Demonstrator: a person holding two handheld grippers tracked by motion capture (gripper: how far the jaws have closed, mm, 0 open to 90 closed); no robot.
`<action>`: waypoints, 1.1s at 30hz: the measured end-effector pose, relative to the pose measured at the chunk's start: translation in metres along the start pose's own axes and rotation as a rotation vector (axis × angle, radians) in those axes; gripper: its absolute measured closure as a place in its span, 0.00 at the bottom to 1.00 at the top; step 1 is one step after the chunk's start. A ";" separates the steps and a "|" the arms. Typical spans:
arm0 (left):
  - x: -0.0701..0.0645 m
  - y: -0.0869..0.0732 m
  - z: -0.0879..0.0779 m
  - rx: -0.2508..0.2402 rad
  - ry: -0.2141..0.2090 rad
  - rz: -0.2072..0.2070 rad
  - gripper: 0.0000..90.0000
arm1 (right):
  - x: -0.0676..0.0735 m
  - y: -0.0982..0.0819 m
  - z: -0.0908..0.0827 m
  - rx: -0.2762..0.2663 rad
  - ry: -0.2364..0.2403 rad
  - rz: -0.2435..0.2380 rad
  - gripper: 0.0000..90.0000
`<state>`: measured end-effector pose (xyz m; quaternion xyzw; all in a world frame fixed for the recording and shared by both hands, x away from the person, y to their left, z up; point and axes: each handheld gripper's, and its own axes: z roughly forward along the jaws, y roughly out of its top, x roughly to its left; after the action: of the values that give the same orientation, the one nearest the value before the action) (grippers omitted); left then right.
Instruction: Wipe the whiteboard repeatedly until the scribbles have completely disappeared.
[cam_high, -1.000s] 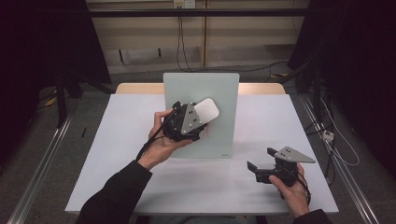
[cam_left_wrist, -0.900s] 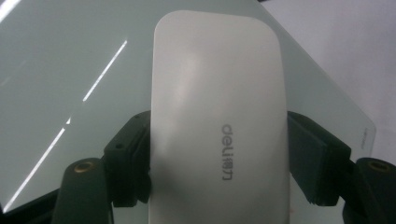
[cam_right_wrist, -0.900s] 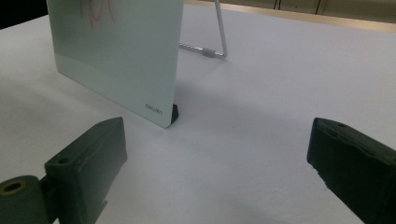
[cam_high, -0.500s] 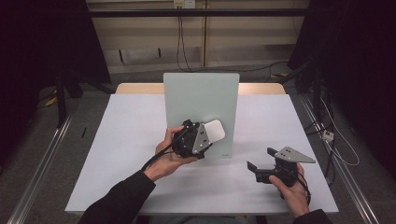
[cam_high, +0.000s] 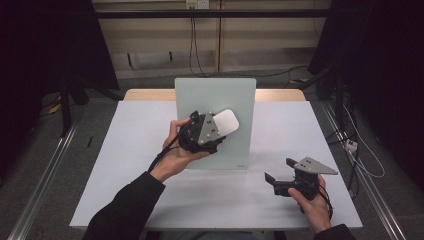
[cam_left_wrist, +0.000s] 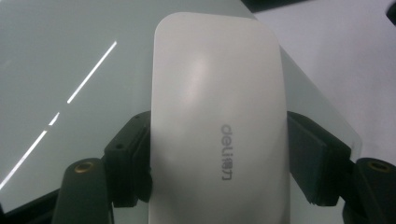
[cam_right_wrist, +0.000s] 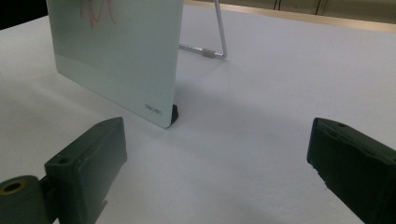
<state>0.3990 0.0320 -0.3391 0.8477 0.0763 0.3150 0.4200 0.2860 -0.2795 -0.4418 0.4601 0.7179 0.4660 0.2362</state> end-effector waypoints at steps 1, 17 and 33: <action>0.002 0.000 -0.001 -0.009 0.006 -0.011 0.33 | 0.000 0.000 0.000 0.000 0.001 0.000 0.05; -0.044 -0.023 0.018 0.069 -0.082 0.093 0.33 | 0.000 0.000 0.000 -0.001 0.003 -0.004 0.05; -0.055 -0.030 0.021 0.096 -0.109 0.107 0.33 | 0.000 0.000 0.000 0.000 0.000 -0.002 0.05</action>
<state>0.3724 0.0150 -0.3969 0.8855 0.0231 0.2864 0.3651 0.2859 -0.2791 -0.4417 0.4593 0.7184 0.4657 0.2368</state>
